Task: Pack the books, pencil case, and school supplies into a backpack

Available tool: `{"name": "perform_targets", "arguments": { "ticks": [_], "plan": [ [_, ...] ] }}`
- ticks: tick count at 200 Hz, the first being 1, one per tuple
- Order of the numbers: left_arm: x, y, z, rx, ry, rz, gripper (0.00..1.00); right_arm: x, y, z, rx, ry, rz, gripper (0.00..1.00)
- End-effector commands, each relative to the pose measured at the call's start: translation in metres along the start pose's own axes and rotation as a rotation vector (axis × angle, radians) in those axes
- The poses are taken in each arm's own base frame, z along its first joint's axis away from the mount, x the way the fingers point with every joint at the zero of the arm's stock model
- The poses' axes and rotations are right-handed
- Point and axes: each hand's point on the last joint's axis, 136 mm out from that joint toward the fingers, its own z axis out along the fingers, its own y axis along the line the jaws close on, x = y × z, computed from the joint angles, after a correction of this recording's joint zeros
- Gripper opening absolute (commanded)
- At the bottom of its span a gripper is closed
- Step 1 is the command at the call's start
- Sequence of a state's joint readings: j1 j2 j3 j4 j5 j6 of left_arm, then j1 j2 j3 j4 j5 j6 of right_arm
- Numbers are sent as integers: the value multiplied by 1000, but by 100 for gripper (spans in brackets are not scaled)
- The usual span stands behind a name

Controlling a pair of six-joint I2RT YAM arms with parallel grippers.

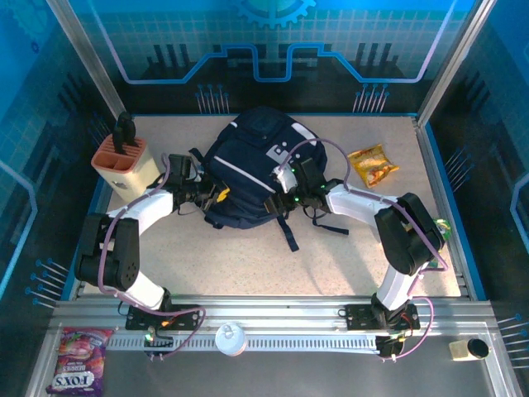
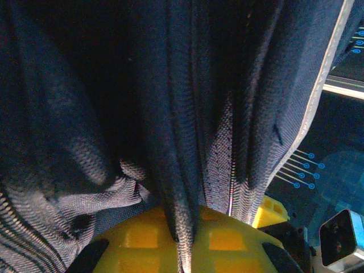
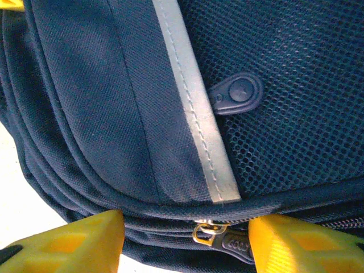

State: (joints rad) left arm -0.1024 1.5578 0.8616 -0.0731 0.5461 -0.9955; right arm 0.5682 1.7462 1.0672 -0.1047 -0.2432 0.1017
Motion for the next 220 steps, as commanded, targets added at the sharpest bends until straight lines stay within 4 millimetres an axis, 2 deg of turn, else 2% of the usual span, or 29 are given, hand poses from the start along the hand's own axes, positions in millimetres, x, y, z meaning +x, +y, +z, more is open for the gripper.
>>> {"name": "perform_targets", "arguments": {
  "ticks": [1, 22, 64, 86, 119, 144, 174, 198, 220],
  "plan": [
    [8, -15, 1, 35, 39, 23, 9, 4, 9, -1, -22, 29, -82, 62],
    [8, -15, 1, 34, 40, 23, 9, 3, 4, 0, 10, 28, -91, 57],
    [8, -16, 1, 37, 40, 22, 9, 1, -8, -1, 95, 23, -90, 22],
    [8, -15, 2, 34, 42, 19, 9, 1, -4, -5, 96, 13, -95, 12],
    [11, -18, 4, 41, 48, 19, 9, 0, 26, -10, 32, 18, -129, 11],
    [19, -21, 11, 44, 61, 19, 9, -1, 54, -6, -10, 37, -164, 12],
    [25, -21, 20, 33, 56, 12, 9, -8, 79, -1, -51, 38, -160, 15],
    [24, -15, 19, 15, 28, 3, 13, -14, 72, -5, -17, 15, -71, 25],
    [23, -7, 8, -43, -18, 42, 24, -14, 55, -26, 13, -38, 62, 38]
  ]
}}
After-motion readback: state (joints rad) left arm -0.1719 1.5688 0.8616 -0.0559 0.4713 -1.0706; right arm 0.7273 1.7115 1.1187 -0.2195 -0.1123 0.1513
